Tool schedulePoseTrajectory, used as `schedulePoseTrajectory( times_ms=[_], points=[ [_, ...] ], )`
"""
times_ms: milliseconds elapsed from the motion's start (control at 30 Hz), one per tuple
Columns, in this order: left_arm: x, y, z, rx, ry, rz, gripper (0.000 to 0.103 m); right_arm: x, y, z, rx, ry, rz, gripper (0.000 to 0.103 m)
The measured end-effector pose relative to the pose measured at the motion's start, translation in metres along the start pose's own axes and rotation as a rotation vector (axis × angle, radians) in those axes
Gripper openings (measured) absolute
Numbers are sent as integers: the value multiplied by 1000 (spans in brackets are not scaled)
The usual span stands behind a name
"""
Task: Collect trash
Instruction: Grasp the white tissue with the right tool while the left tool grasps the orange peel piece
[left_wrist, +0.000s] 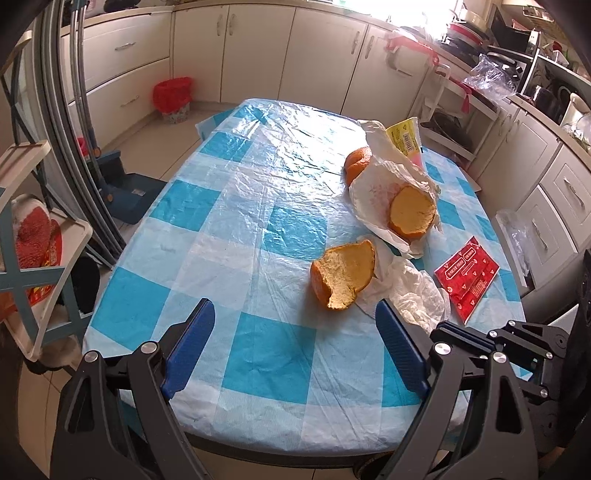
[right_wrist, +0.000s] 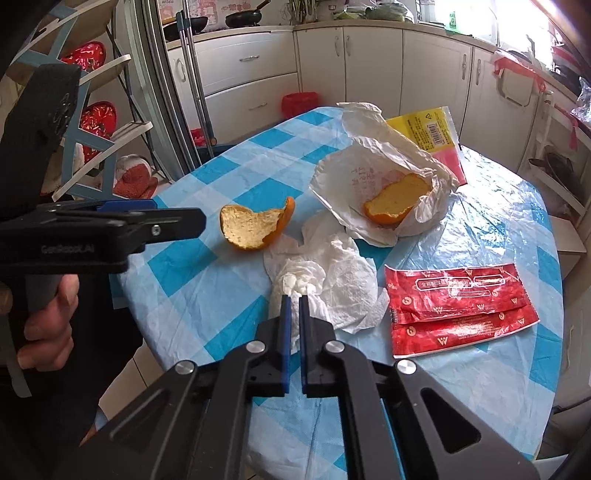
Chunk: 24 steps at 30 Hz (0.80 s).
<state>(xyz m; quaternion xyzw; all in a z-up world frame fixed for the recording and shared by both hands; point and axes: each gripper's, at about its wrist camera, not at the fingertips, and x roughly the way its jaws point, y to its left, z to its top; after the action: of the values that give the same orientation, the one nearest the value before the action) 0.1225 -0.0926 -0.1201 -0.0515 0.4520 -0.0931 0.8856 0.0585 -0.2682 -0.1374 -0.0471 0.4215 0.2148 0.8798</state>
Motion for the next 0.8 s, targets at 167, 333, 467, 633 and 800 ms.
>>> schedulePoseTrajectory(
  times_ms=[167,333,467,633,800],
  points=[
    [17,-6,10,0,2,14,84,5,0,-1,1,6,-9,41],
    [33,-17,13,32,19,19,48,10,3,0,-16,26,-6,16],
    [43,-16,10,30,57,-1,15,1,3,2,-12,2,11,14],
    [30,-10,9,24,30,-13,8,-15,-1,5,8,-38,28,14],
    [30,-6,9,14,42,-18,11,-25,-6,5,28,-56,7,14]
  ],
)
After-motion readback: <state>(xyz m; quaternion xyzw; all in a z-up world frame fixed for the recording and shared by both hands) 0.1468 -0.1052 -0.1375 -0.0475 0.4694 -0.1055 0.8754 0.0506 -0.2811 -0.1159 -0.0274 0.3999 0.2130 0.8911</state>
